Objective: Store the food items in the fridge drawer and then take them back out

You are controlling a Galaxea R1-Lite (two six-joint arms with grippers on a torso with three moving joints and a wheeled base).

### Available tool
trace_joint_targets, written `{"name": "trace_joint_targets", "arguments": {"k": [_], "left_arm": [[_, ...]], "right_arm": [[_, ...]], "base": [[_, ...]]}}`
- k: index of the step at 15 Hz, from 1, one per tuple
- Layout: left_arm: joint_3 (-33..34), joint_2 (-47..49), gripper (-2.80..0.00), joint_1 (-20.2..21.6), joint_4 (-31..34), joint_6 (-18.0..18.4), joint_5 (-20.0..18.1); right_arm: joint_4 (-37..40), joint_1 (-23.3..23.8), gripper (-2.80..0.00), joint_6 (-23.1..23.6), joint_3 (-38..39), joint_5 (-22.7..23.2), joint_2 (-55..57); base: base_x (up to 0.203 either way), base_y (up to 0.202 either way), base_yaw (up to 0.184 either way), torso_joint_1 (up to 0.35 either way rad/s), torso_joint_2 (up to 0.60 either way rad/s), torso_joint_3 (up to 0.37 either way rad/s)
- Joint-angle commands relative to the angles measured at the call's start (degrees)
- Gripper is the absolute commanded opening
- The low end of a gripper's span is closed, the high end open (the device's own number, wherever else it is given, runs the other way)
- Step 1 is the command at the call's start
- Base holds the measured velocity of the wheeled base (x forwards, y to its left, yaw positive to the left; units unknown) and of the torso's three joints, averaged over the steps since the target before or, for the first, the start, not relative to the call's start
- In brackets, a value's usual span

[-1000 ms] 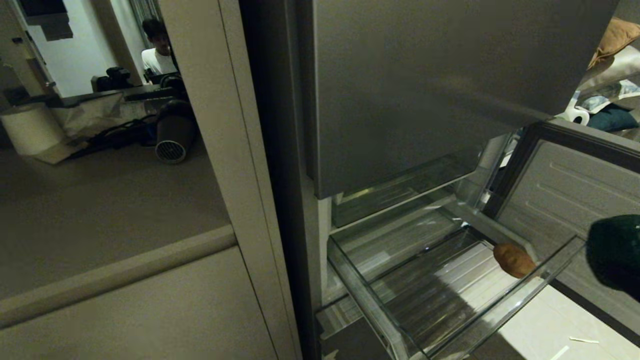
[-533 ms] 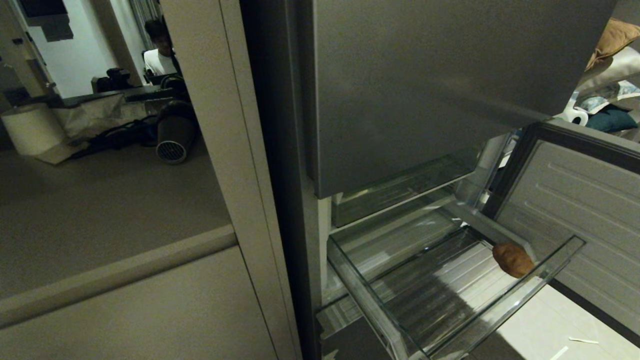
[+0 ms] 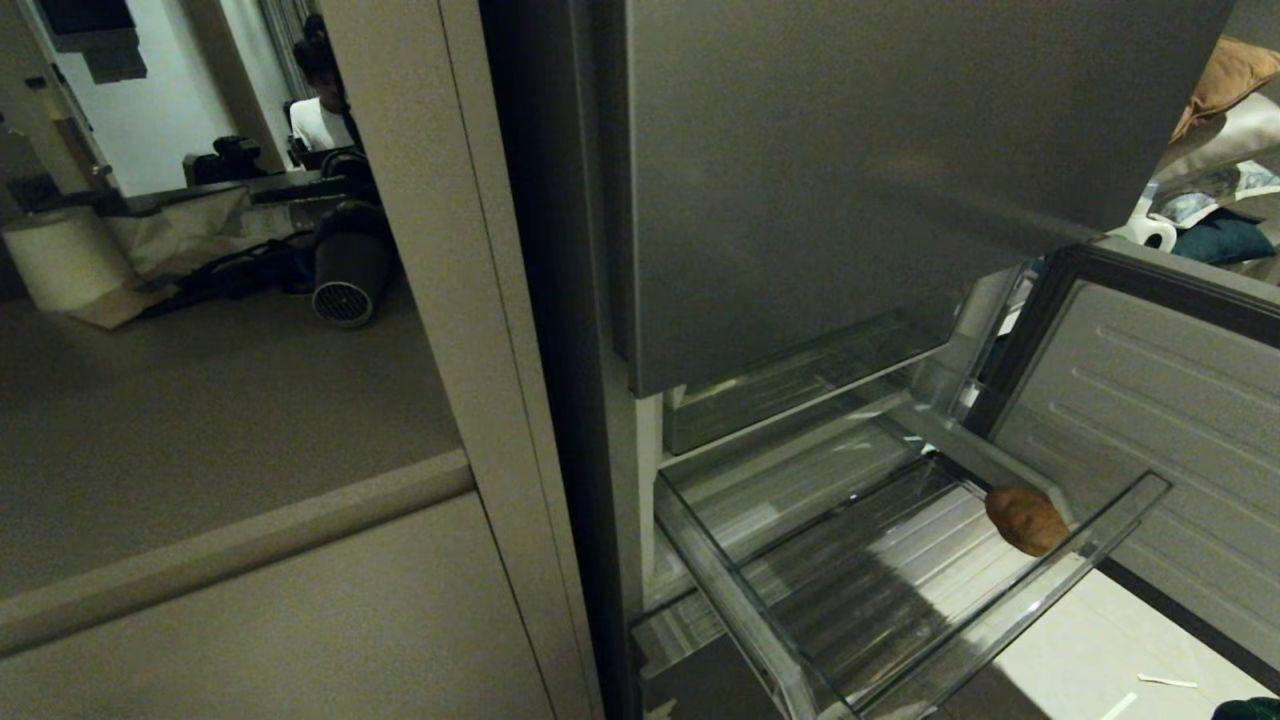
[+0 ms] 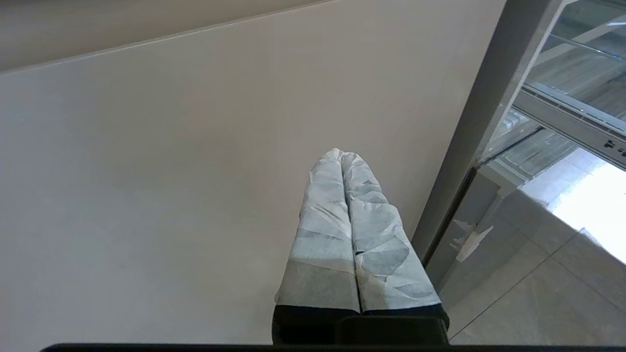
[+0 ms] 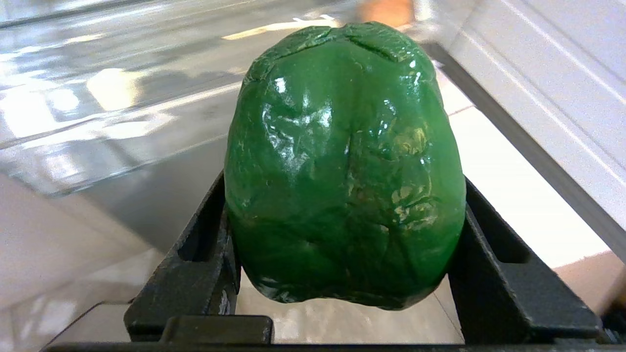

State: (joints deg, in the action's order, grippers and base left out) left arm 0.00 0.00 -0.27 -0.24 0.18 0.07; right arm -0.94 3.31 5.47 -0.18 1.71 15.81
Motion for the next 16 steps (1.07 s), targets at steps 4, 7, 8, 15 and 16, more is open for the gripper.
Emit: {"name": "trace_joint_targets", "arguments": {"k": [4, 7, 8, 15, 16], "left_arm": [[0.0, 0.1, -2.80, -0.1, 0.0, 0.0, 0.0], [0.0, 0.1, -2.80, 0.0, 0.0, -0.2, -0.1], [0.0, 0.1, -2.80, 0.0, 0.0, -0.2, 0.0], [0.0, 0.1, -2.80, 0.0, 0.0, -0.2, 0.0], [0.0, 0.1, -2.80, -0.1, 0.0, -0.2, 0.0]], "right_arm": [[-0.5, -4.6, -2.80, -0.8, 0.8, -0.3, -11.5], [-3.5, -3.2, -2.80, -1.5, 1.9, -0.9, -15.9], [-3.5, -3.2, -2.80, -1.8, 1.9, -0.9, -15.9], [-3.6, -3.2, -2.80, -2.7, 1.9, -0.9, -15.9], [-3.6, -3.2, -2.80, -2.8, 1.9, -0.9, -15.9]], "base": [[0.000, 0.000, 0.000, 0.000, 0.00, 0.000], [0.000, 0.000, 0.000, 0.000, 0.00, 0.000], [0.000, 0.000, 0.000, 0.000, 0.00, 0.000], [0.000, 0.000, 0.000, 0.000, 0.00, 0.000], [0.000, 0.000, 0.000, 0.000, 0.00, 0.000]]}}
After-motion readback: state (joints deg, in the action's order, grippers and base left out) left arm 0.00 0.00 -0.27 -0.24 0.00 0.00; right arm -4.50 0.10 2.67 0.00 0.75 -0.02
